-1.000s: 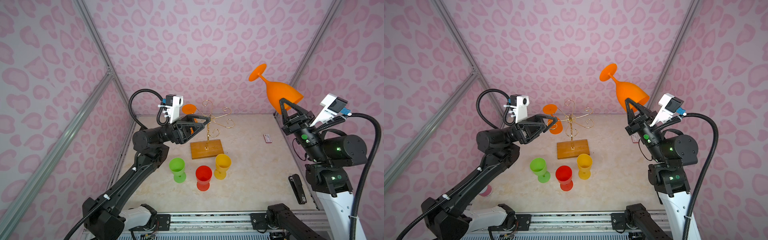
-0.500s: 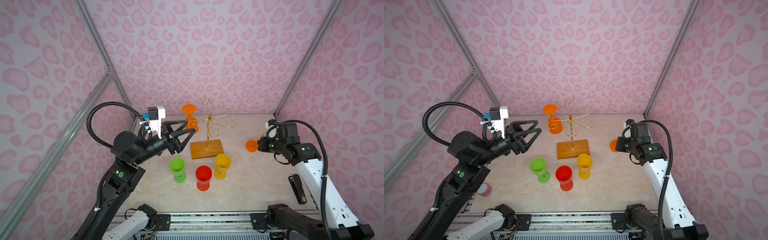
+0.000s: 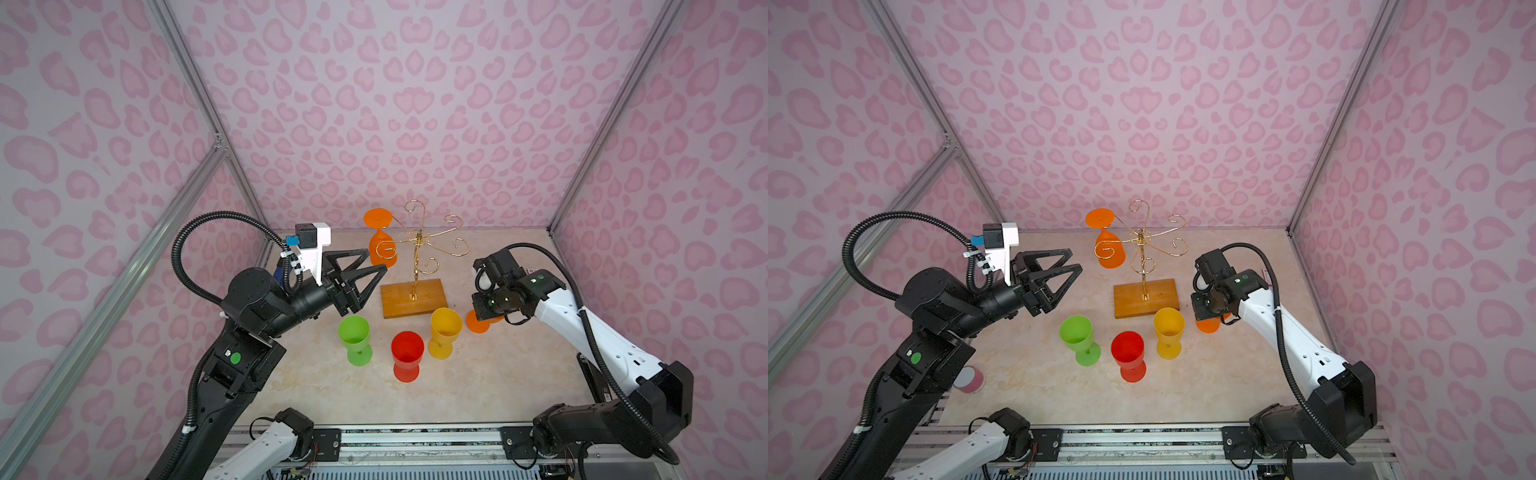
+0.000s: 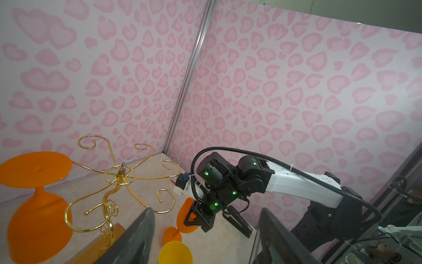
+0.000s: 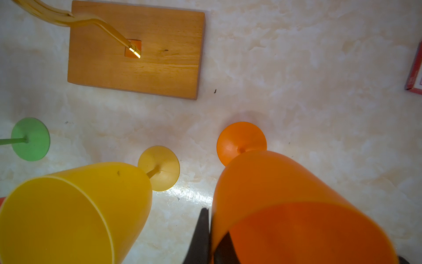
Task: Take the wine glass off the wine glass rack
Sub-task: Place the wine glass at the center of the table.
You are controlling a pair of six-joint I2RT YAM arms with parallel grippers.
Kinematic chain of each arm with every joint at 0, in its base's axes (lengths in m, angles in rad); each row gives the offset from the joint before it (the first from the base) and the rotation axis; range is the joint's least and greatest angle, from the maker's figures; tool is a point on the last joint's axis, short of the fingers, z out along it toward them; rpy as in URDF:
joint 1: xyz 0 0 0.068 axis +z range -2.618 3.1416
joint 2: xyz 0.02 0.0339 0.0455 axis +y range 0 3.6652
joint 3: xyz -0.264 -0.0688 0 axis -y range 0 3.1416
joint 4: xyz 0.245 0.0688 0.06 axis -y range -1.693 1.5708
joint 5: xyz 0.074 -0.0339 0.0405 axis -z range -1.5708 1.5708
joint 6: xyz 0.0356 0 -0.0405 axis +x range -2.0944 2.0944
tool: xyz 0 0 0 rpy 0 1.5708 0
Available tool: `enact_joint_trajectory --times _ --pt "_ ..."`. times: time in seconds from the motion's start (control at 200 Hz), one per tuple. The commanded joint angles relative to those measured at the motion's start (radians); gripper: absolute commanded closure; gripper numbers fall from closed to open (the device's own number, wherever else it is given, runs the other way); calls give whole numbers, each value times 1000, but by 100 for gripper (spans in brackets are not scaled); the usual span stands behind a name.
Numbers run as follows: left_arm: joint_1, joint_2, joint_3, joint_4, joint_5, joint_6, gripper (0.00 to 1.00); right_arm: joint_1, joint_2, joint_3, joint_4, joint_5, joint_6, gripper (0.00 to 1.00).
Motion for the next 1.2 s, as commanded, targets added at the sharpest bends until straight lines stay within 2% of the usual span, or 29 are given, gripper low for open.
enact_joint_trajectory --times 0.0,0.33,0.475,0.63,0.751,0.936,1.051,1.196 --pt "1 -6 -2 0 -6 19 26 19 25 5 8 24 4 100" --pt "1 -9 -6 -11 -11 26 26 54 99 62 -55 8 3 100" --pt "1 -9 -4 -14 -12 26 26 54 81 66 -47 -3 5 79" --pt "1 -6 -4 -14 -9 24 26 53 45 72 -21 -27 6 65" --pt "1 0 -3 -15 -18 25 26 53 -2 72 21 -54 5 61" --pt "8 10 13 -43 -62 10 27 20 -123 91 10 11 28 60" --pt "65 29 14 -41 -51 -64 27 -76 -241 72 30 -25 33 60" --pt "222 77 -23 33 62 -236 29 -206 -355 65 27 -72 31 60"
